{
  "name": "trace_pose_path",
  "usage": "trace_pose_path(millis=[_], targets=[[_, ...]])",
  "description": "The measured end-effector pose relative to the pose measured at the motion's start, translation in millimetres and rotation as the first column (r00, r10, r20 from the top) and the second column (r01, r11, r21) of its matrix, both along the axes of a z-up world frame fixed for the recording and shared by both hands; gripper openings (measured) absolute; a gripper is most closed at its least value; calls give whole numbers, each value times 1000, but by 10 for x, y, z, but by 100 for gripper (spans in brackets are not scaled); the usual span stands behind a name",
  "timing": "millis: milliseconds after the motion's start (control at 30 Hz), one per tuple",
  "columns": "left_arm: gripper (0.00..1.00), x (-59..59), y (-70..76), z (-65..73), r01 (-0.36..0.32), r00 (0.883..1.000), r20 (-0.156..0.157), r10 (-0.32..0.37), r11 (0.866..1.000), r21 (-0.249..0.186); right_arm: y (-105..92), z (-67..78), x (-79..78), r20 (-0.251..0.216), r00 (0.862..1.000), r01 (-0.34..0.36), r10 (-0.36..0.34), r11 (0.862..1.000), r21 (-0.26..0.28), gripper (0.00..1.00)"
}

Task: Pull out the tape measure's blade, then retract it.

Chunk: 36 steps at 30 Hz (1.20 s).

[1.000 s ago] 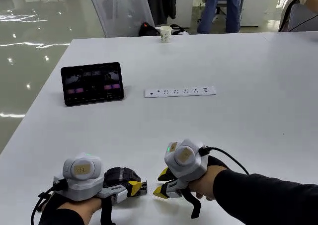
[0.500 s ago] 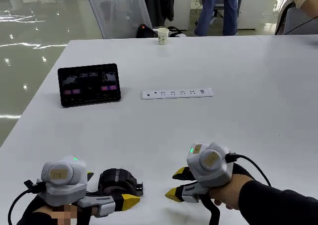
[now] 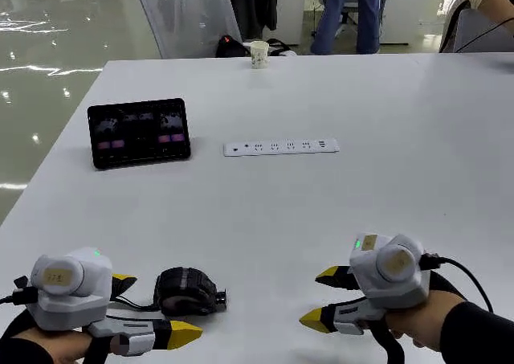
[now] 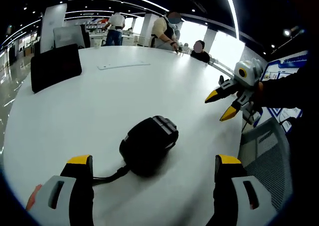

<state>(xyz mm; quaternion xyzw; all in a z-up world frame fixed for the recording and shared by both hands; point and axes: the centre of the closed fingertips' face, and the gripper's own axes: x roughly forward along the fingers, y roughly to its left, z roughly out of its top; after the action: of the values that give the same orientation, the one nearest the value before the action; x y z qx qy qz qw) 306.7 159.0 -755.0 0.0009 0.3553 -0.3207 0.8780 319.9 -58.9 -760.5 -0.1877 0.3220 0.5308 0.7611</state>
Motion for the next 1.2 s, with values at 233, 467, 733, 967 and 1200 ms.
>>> trace_pose_path(millis=[233,467,733,967,1200], targets=[[99,-116,201,7,-1,1000,-6,1,1000,28,-336,-15,-75,0,999,49,-49,999,-10,50],[99,-244,377,3,0,1000,-12,1,998,60,-648,15,-126,-3,995,101,-101,995,-11,60],[99,-377,500,46,-13,1000,-21,15,998,65,-989,3,-208,-22,989,144,-144,990,-10,72],[99,-421,643,114,-40,999,-14,41,996,78,-1264,87,-190,-2,988,154,-154,988,-27,86],[99,-446,689,129,-33,999,-11,34,995,93,-1514,66,-200,-14,982,189,-190,981,-41,99]])
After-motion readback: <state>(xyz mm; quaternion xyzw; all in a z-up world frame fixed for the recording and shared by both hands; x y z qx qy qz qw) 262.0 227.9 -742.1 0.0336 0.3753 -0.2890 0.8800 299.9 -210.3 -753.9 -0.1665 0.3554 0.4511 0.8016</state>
